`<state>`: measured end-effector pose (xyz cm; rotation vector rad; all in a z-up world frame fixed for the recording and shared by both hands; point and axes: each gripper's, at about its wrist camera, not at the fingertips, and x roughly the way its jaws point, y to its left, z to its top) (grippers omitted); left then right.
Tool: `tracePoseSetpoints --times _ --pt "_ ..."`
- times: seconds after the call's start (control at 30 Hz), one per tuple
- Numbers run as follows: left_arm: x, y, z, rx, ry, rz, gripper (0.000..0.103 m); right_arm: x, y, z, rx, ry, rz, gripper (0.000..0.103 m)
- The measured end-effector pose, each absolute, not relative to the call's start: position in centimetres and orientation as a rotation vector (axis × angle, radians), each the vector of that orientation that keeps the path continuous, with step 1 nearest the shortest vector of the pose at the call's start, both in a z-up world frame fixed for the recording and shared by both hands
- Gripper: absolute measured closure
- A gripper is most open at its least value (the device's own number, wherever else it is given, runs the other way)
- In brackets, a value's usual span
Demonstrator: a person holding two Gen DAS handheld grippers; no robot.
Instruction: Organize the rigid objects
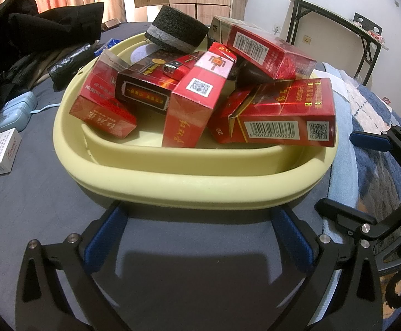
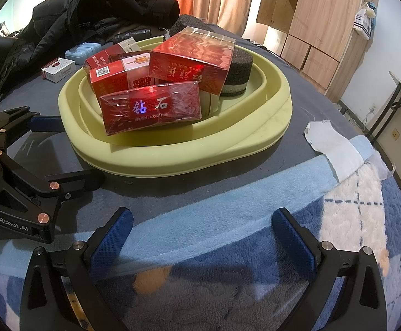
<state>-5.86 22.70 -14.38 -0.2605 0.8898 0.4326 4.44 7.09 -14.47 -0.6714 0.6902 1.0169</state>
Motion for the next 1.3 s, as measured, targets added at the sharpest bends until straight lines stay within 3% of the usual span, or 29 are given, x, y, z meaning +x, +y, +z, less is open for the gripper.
tracePoseSetpoints --times 1.3 --pt "-5.91 22.66 -14.39 -0.261 0.89 0.432 0.0 4.73 6.98 -14.57 -0.669 0.689 1.017 0.0"
